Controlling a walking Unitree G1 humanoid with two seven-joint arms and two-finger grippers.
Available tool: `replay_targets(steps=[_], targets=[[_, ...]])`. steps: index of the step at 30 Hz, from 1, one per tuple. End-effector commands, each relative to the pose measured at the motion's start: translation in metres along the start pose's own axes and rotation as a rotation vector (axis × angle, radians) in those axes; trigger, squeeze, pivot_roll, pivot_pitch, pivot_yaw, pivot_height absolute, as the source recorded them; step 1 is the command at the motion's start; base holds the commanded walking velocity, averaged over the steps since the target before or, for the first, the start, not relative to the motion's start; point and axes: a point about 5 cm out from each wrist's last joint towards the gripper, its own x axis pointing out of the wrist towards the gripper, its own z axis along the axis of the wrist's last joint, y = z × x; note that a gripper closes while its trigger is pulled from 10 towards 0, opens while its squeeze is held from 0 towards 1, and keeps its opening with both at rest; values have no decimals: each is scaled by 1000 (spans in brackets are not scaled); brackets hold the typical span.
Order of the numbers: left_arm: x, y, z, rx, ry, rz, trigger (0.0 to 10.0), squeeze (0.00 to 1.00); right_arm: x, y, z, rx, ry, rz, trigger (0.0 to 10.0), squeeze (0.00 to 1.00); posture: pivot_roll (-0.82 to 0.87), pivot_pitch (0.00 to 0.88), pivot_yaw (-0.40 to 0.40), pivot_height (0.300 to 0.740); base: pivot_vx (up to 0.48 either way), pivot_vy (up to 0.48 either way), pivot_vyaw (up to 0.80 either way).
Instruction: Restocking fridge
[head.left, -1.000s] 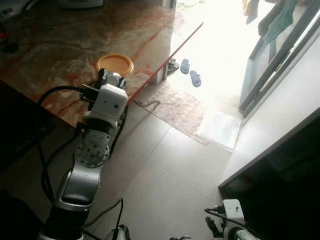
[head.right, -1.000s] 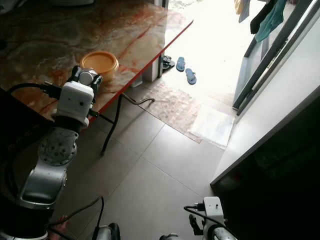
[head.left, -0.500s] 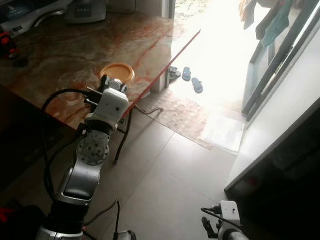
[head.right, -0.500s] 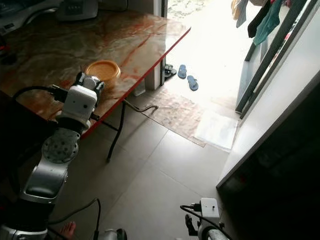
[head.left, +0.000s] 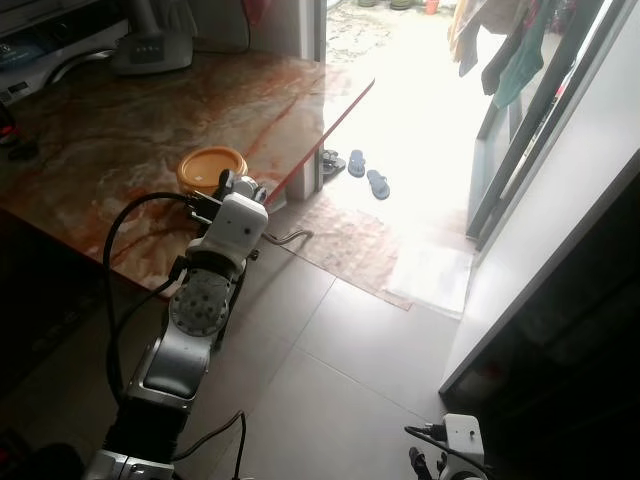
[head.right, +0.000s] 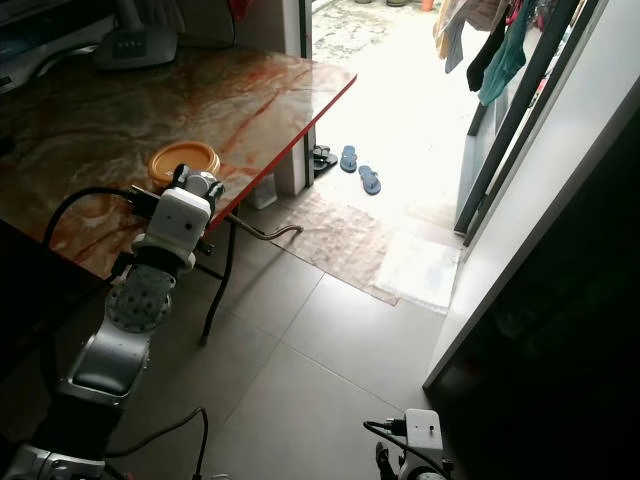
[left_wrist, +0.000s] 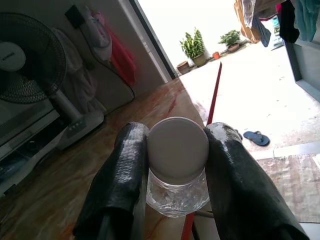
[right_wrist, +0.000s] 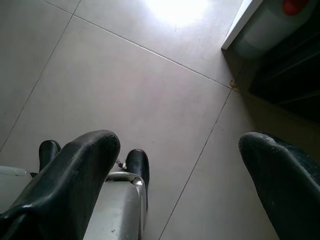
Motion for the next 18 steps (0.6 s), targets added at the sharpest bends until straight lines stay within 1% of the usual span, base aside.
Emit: replay_targets(steps=[1,3,4,5,6,10,12,13,14,18], targets=[[-2,3,-10,-30,24,28,10000,0,-1,0,-5,15,18,-5,10000,0,-18,0,-11,740,0,0,0],[-6,1,-21,-52,57,21,10000,0,-1,0,-6,17,18,-9,10000,0,-26,0,-15,740,0,0,0],[-9,-1,-26,-61,71,15,10000,0,-1,-1,-7,19,18,-12,10000,0,-30,0,-18,740,0,0,-800],[-12,-3,-30,-65,74,7,10000,0,-2,-2,-8,24,17,-18,10000,0,-41,0,-19,740,0,0,0],[-13,-3,-29,-63,68,4,10000,0,-2,-2,-8,26,16,-21,10000,0,-41,0,-19,740,0,0,0],[-10,-5,-23,-23,30,-7,10000,0,-2,-4,-9,33,14,-27,10000,0,-37,0,-25,740,0,-403,0],[-8,-5,-18,-62,9,10,10000,0,-3,-5,-10,32,16,-29,10000,0,-28,0,-29,740,0,-418,0],[-7,-4,-16,-68,0,18,10000,0,-3,-5,-11,32,17,-29,10000,0,-28,0,-29,740,0,0,0],[-6,-4,-13,-52,-20,9,10000,0,-3,-5,-11,31,18,-30,10000,0,-25,0,-30,740,0,0,0],[-8,-9,-14,-74,-18,-25,10000,0,-3,-5,-13,32,24,-29,10000,0,-24,0,-30,740,0,0,0]])
